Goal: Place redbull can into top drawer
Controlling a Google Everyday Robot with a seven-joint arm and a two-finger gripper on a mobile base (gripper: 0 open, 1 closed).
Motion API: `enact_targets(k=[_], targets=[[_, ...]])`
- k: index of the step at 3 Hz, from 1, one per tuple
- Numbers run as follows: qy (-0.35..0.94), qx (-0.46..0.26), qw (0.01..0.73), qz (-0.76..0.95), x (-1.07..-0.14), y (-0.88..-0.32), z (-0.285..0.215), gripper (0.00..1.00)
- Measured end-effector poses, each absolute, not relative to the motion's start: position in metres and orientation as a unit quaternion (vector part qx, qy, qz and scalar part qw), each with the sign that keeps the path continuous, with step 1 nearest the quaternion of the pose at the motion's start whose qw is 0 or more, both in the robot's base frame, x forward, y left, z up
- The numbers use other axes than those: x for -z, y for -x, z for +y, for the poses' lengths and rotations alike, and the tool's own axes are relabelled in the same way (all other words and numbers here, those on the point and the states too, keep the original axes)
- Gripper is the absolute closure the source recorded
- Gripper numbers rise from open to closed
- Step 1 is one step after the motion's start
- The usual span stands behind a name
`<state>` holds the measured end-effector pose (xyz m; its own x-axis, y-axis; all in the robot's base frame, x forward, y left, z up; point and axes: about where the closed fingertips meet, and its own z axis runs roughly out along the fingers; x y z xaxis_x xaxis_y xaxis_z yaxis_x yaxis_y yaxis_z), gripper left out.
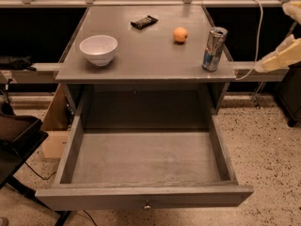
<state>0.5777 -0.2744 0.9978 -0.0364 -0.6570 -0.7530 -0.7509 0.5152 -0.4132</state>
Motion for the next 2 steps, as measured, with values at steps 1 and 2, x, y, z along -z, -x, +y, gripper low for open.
enact_targets(k=[1,2], targets=[[0.455,-0.095,0.540,0.702,-0.9914,-0.6005,-0.2746,0.00],[0.455,-0.101,0.540,0.701,-0.9894,-0.6016,-0.2709,0.00]])
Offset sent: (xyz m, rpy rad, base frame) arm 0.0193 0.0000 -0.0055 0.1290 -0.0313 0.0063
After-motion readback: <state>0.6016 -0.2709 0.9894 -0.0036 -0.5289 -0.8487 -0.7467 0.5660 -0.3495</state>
